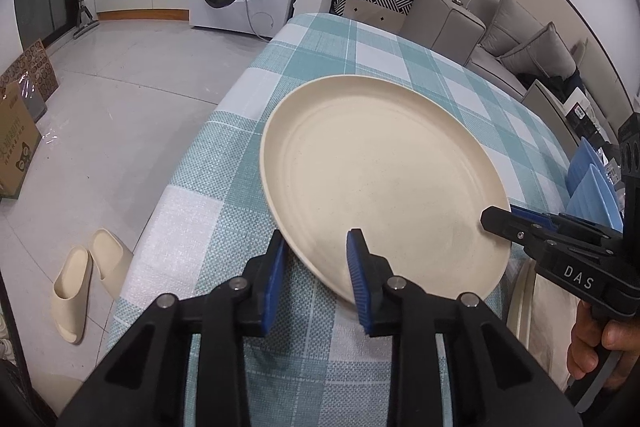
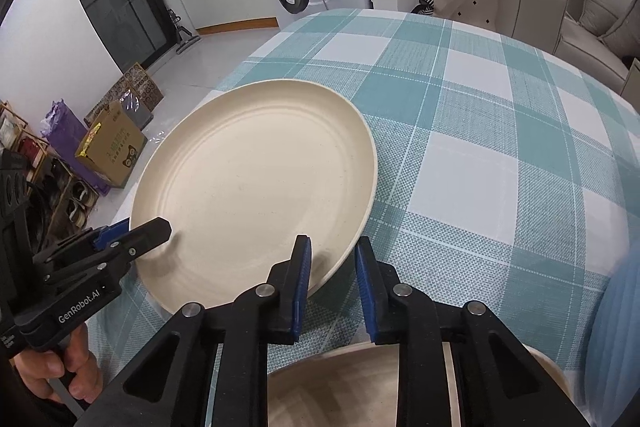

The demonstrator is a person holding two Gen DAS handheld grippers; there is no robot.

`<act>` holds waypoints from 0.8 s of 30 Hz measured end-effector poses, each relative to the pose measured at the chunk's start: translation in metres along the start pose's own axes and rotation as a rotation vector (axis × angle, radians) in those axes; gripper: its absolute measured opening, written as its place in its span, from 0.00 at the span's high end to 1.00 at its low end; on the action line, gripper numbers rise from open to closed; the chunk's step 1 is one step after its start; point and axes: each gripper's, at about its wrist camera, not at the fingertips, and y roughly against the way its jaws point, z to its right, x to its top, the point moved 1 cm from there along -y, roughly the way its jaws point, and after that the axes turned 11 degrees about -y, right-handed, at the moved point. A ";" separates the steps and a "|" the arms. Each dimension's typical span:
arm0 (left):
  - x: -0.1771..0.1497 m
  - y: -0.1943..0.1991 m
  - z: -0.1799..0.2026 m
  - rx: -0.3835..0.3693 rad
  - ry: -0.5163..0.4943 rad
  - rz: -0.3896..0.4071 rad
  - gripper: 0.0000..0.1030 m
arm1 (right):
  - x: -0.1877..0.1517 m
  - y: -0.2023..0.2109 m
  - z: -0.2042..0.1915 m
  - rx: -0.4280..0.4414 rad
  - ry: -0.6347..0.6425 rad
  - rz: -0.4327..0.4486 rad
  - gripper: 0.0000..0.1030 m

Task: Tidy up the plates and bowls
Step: 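Close both tools together on the cream plate rim, then lift the cream plate with both tools and tilt it upright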

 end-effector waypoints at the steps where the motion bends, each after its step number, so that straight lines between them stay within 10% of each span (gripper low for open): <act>1: 0.000 0.000 0.000 0.002 -0.002 0.000 0.72 | 0.000 0.001 -0.001 -0.003 0.004 0.004 0.78; 24: 0.006 0.025 0.015 0.018 -0.038 0.061 0.72 | -0.001 0.029 -0.001 0.000 0.011 0.078 0.78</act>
